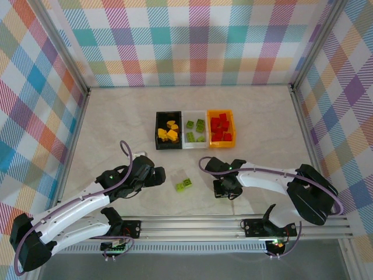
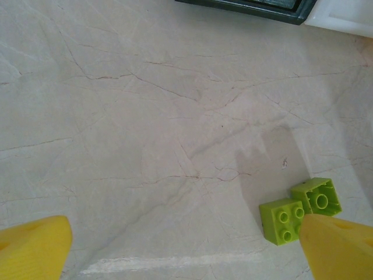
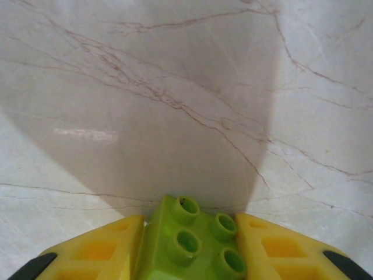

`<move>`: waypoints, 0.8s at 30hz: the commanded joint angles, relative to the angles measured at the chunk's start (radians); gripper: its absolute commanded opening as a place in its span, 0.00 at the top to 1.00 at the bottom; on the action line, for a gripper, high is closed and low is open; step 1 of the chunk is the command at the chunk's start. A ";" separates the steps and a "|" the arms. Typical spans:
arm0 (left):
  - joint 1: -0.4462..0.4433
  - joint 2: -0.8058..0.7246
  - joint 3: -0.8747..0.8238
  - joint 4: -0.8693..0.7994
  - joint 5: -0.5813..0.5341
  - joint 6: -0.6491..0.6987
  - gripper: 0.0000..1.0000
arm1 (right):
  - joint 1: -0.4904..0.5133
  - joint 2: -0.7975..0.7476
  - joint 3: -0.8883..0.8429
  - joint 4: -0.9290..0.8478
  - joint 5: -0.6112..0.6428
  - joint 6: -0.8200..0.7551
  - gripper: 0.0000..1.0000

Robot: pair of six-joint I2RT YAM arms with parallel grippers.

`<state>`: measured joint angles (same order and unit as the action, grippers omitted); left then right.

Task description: Sort the legos into containers by color

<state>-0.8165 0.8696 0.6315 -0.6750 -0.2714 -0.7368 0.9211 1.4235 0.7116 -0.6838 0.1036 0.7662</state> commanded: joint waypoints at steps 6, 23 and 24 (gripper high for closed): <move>-0.005 0.006 0.010 -0.004 0.002 0.019 0.00 | -0.009 -0.031 0.210 0.024 0.030 -0.108 0.71; -0.004 0.131 0.042 0.055 0.021 0.103 0.00 | -0.272 0.585 1.013 0.020 0.050 -0.234 0.68; -0.006 0.142 0.043 0.060 0.024 0.108 0.00 | -0.277 0.614 1.056 0.003 0.052 -0.233 0.67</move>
<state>-0.8165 0.9939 0.6407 -0.6430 -0.2642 -0.6716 0.6556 1.9907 1.6798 -0.6193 0.1398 0.5571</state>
